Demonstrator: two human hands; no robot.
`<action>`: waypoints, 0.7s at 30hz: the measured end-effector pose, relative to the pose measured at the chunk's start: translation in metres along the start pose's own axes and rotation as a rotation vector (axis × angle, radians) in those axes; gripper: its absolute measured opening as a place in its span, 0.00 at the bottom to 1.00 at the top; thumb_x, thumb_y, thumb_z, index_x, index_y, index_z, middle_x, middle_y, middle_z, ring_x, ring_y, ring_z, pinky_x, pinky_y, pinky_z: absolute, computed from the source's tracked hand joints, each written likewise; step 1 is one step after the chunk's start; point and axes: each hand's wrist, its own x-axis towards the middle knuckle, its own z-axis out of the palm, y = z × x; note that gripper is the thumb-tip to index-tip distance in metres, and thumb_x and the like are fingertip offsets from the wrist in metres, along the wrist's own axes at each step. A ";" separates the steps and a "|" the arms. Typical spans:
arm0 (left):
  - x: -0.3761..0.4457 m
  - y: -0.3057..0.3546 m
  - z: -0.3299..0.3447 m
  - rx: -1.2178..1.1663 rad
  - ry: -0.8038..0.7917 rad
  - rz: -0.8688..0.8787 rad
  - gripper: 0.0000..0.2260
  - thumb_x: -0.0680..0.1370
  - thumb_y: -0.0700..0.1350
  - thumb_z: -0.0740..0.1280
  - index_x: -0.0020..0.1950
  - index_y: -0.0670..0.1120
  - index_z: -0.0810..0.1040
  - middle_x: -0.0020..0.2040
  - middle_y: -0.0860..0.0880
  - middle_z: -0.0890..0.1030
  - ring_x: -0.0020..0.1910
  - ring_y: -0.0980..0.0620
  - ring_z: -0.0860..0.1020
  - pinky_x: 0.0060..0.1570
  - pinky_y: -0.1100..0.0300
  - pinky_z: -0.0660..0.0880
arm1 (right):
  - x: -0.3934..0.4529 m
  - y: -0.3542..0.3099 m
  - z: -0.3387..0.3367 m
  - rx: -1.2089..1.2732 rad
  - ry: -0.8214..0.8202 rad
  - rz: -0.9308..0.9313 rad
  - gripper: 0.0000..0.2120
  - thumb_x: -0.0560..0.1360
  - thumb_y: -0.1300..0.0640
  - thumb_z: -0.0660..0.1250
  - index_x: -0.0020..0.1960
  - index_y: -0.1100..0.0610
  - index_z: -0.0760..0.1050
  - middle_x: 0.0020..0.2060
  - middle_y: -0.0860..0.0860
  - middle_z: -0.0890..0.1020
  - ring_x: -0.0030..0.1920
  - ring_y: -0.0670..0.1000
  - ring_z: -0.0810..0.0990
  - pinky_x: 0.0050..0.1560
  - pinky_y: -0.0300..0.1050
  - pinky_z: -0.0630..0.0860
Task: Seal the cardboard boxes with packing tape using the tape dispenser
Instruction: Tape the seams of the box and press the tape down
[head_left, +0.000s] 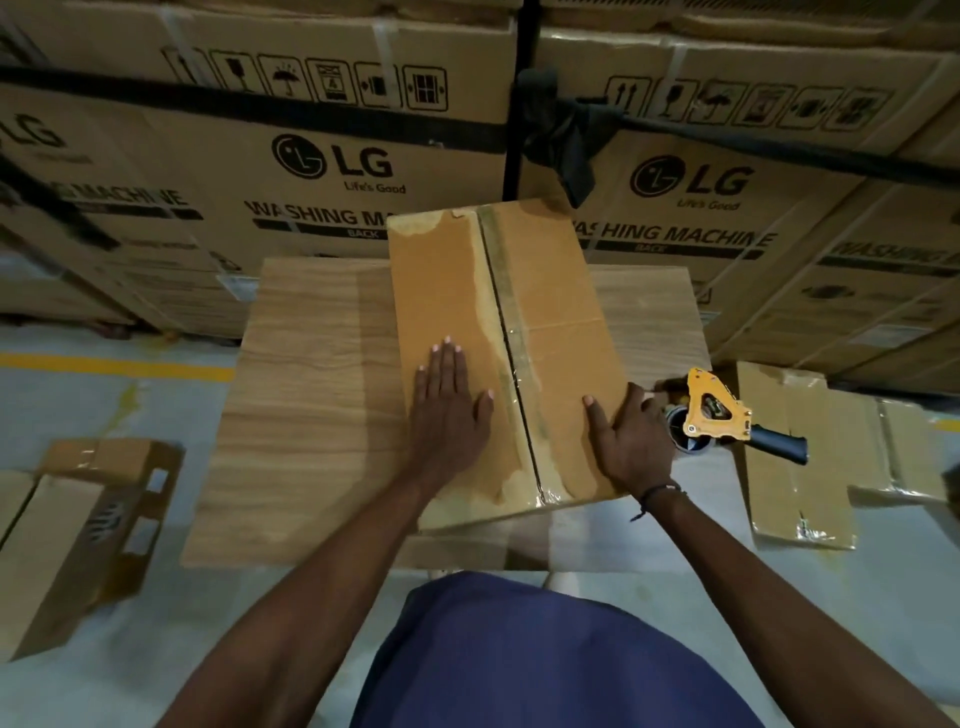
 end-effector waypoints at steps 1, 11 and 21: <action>0.011 -0.005 0.000 0.012 -0.015 0.008 0.34 0.85 0.60 0.50 0.84 0.39 0.50 0.84 0.41 0.49 0.84 0.44 0.47 0.81 0.44 0.49 | 0.004 -0.005 -0.001 0.009 -0.010 0.006 0.34 0.79 0.29 0.55 0.65 0.60 0.67 0.55 0.67 0.77 0.54 0.69 0.78 0.52 0.62 0.77; 0.044 0.010 -0.018 -0.089 0.009 0.118 0.29 0.83 0.45 0.59 0.82 0.38 0.56 0.83 0.39 0.55 0.83 0.41 0.52 0.80 0.41 0.55 | 0.032 0.050 -0.036 0.330 -0.126 -0.026 0.30 0.81 0.33 0.58 0.69 0.56 0.70 0.57 0.60 0.77 0.54 0.59 0.78 0.52 0.53 0.76; 0.039 0.226 0.015 -0.573 -0.095 0.246 0.17 0.78 0.38 0.65 0.67 0.46 0.74 0.65 0.48 0.74 0.61 0.50 0.76 0.60 0.53 0.74 | 0.089 0.226 -0.093 0.054 -0.205 0.114 0.33 0.73 0.48 0.70 0.71 0.66 0.68 0.62 0.67 0.71 0.58 0.70 0.75 0.54 0.59 0.74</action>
